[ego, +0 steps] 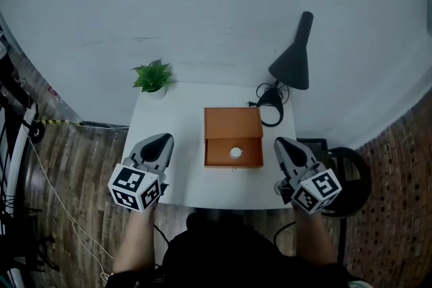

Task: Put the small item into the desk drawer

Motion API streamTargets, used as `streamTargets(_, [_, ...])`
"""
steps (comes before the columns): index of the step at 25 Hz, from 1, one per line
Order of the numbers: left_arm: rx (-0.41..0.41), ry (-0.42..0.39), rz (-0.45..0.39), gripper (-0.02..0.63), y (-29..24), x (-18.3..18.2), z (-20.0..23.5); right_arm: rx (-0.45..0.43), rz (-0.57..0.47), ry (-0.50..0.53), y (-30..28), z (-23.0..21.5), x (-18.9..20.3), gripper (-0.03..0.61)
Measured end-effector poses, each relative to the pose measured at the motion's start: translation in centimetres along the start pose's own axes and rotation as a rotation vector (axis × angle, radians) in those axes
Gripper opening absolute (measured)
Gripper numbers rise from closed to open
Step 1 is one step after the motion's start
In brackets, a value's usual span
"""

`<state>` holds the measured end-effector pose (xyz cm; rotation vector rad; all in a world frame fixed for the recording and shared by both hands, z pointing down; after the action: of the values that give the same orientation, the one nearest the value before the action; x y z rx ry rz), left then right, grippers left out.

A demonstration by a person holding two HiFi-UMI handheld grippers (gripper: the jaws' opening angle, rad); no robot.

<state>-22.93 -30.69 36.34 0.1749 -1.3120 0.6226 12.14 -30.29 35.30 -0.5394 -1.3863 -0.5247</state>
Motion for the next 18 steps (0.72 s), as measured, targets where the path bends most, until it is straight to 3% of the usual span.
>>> streamTargets(18, [-0.004,-0.013,0.008,0.021,-1.8,-0.2,-0.9,-0.013,0.021,0.020,-0.8,-0.1,-0.1,0.003])
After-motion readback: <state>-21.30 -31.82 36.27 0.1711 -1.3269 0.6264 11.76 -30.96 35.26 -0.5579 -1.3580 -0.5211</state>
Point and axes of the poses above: the fingertips, and each gripper's own axes: y backward along the fingers, z to its left, x out of its underside, the point moved 8 cm from there along y, backward along the fingers, and after that the axes turned 12 degrees about y, right-handed, at the moved point
